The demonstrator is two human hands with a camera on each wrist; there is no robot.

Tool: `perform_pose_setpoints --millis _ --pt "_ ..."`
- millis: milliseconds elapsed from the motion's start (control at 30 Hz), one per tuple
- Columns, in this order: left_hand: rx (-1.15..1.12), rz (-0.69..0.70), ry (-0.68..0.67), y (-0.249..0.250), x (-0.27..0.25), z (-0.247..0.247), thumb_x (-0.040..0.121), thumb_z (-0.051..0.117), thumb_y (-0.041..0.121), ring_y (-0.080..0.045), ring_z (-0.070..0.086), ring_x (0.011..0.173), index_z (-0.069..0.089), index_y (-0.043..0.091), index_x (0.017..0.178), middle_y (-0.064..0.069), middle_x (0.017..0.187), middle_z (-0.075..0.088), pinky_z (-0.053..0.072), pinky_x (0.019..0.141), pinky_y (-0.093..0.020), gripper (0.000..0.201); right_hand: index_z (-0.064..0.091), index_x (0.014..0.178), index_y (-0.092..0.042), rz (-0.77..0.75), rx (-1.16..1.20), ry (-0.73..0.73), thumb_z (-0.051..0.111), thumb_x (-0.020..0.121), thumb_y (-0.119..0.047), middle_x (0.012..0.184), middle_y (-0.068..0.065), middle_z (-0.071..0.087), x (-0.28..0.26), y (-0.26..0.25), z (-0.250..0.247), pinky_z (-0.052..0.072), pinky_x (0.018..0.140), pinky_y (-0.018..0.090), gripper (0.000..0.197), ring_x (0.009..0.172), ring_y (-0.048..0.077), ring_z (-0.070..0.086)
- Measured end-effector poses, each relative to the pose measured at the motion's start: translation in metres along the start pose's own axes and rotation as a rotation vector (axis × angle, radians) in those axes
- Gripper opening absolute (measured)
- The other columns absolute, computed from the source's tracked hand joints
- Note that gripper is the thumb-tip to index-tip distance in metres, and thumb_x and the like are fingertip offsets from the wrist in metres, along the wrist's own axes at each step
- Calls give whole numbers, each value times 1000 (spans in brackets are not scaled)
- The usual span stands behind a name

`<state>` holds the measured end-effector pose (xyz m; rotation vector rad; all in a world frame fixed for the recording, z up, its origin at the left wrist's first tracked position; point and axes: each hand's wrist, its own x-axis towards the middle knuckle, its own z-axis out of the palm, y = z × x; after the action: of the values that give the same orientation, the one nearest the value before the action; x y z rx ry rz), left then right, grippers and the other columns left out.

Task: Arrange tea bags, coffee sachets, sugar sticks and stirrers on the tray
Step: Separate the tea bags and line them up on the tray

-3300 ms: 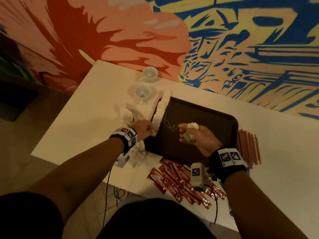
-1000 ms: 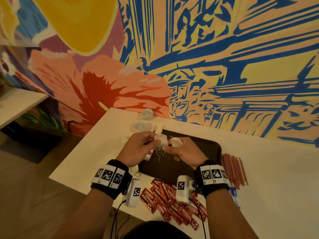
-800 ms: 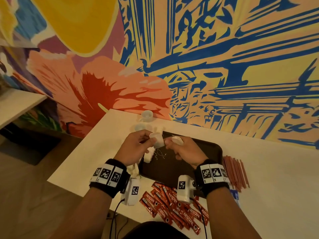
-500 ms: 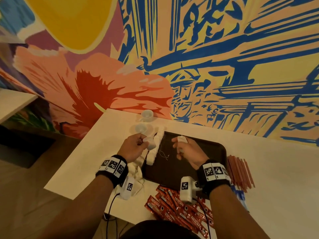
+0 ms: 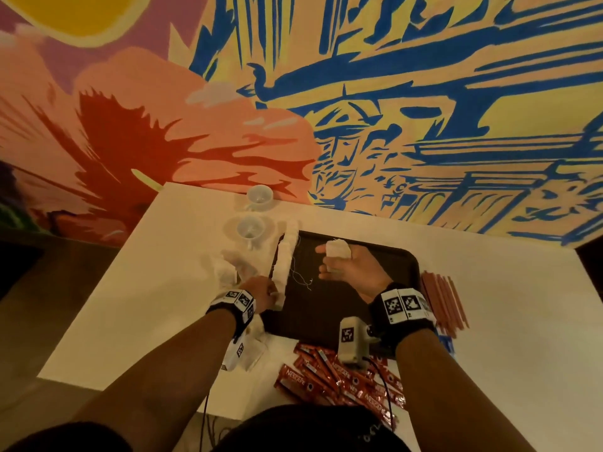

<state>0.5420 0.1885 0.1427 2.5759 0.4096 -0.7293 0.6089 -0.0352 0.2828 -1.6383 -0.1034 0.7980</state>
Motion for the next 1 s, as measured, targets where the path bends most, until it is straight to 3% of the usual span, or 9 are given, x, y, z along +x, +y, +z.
perform_pose_setpoints --millis 233,433,567,633,767,900,1000 --pt "26 4 13 -10 13 0 100 52 35 -29 62 113 65 18 126 -7 127 64 50 95 -36 33 69 114 -9 -16 108 63 63 95 -1 102 14 67 -1 -7 -1 61 80 31 22 93 22 68" --pt "38 19 84 -6 19 -2 101 50 26 -28 62 114 62 20 128 -7 129 63 49 97 -35 30 64 125 -2 28 156 23 48 102 -1 122 18 65 -3 -9 -3 60 87 34 28 103 28 68" --pt "24 10 179 3 17 -9 96 55 15 -29 60 116 58 17 129 -10 127 63 48 97 -36 32 57 128 1 21 225 -2 38 101 2 126 13 67 -8 -16 -6 59 91 38 33 105 30 68" --pt "-53 16 225 9 13 -19 93 60 21 -26 60 113 57 19 126 -6 122 65 50 95 -37 33 58 126 2 -18 208 10 38 102 3 124 13 68 -12 -21 -10 59 90 37 32 103 29 69" --pt "-373 110 329 33 -2 -57 92 65 26 -20 65 98 66 23 113 4 102 66 49 83 -29 22 63 119 -2 -133 195 97 56 98 1 107 17 70 -22 -29 -23 62 81 32 23 96 24 72" --pt "-622 294 357 68 -39 -104 97 61 34 -10 69 79 67 24 108 4 101 68 57 69 -31 17 66 117 -15 -254 188 132 67 93 -4 110 4 73 -34 -40 -35 61 80 30 27 98 17 73" --pt "-693 396 339 93 -73 -122 99 58 32 -8 67 73 67 21 108 1 99 70 55 66 -28 17 66 116 -11 -322 146 156 71 91 -4 109 3 71 -43 -50 -41 59 76 25 27 94 12 73"
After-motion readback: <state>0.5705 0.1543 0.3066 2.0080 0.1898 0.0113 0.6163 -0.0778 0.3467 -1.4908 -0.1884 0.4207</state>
